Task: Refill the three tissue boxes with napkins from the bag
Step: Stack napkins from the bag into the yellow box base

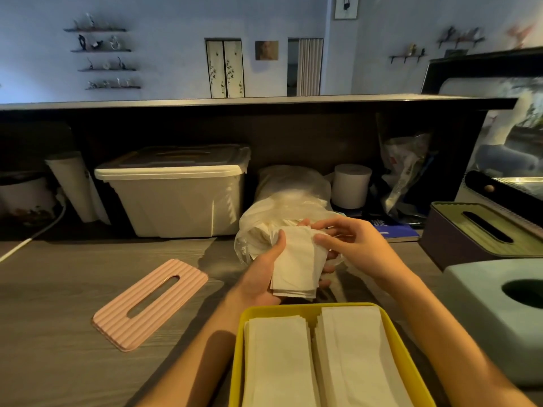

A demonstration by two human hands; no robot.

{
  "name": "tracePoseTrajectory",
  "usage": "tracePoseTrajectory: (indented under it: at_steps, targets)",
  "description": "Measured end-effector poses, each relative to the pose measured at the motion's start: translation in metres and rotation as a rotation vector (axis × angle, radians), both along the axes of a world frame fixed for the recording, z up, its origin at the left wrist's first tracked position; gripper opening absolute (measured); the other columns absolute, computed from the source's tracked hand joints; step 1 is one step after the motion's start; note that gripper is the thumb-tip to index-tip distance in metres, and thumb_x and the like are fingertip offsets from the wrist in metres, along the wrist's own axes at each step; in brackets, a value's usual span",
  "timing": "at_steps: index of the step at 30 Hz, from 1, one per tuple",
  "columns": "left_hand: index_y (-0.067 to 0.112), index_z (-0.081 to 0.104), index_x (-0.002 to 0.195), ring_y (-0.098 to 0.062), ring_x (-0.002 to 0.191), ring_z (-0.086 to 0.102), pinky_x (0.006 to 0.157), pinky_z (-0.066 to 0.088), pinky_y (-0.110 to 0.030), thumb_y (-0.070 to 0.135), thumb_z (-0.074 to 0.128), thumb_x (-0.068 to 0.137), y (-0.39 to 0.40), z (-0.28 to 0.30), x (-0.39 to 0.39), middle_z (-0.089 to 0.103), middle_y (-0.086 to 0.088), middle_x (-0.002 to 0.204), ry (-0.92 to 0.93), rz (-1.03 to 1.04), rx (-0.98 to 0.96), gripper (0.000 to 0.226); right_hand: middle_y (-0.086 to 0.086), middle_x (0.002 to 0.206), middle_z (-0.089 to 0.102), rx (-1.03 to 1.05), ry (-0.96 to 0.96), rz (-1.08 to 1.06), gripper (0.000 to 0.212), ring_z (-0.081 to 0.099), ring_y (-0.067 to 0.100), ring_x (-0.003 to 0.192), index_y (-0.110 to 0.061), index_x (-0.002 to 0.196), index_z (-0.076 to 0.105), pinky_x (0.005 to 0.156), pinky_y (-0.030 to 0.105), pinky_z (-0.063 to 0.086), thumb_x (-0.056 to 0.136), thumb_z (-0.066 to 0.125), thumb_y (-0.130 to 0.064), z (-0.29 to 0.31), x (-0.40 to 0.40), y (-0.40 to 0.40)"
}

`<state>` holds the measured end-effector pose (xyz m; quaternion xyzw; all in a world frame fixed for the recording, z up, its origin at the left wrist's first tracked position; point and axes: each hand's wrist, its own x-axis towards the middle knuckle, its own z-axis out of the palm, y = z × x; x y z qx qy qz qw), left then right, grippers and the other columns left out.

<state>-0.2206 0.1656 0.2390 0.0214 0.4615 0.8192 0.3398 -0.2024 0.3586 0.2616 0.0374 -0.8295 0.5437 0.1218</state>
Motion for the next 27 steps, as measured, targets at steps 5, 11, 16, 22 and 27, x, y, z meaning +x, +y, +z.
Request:
tracePoseTrajectory:
  at_steps: [5,11,16,22,27]
  targets:
    - [0.019,0.053,0.133,-0.041,0.114,0.067,0.101,0.051,-0.055,0.049,0.05,0.099,-0.002,0.006,0.001,0.07,-0.021,0.122,-0.003,0.067,0.064,0.045,-0.013,0.098,0.073,-0.041,0.14,-0.141,0.013,0.067,0.005,0.093,-0.03,0.109,0.073,0.073,0.018,0.057,0.098,0.067,-0.03,0.002,0.001,0.009]
    - [0.018,0.052,0.131,-0.037,0.098,0.074,0.077,0.062,-0.046,0.06,0.042,0.099,0.001,0.003,-0.005,0.073,-0.022,0.114,0.02,0.152,0.046,0.053,-0.01,0.103,0.076,-0.361,0.19,-0.044,0.023,0.07,0.004,0.099,-0.025,0.118,0.074,0.072,0.019,0.058,0.097,0.066,-0.029,0.016,0.007,0.01]
    - [0.019,0.053,0.138,-0.031,0.102,0.072,0.077,0.053,-0.036,0.058,0.039,0.101,-0.002,-0.004,-0.01,0.071,-0.015,0.122,0.062,0.175,-0.006,0.055,0.003,0.11,0.076,-0.499,0.047,0.217,0.031,0.073,0.018,0.103,-0.019,0.117,0.074,0.078,0.029,0.059,0.09,0.067,-0.03,0.017,0.012,-0.004]
    - [0.021,0.055,0.132,-0.026,0.086,0.076,0.07,0.059,-0.036,0.065,0.038,0.099,-0.002,0.0,-0.005,0.075,-0.019,0.106,0.097,0.048,-0.056,0.058,-0.009,0.099,0.075,-0.137,0.077,0.089,0.022,0.072,0.006,0.096,-0.026,0.11,0.074,0.071,0.026,0.061,0.088,0.077,-0.024,-0.007,0.003,-0.017]
    - [0.021,0.07,0.125,-0.033,0.103,0.069,0.096,0.052,-0.049,0.082,0.042,0.083,-0.003,-0.004,-0.005,0.069,-0.02,0.122,0.08,-0.055,0.009,0.079,-0.011,0.094,0.073,-0.064,0.162,-0.027,0.022,0.069,0.001,0.089,-0.025,0.108,0.073,0.063,0.021,0.058,0.087,0.079,-0.027,-0.02,-0.003,-0.019]
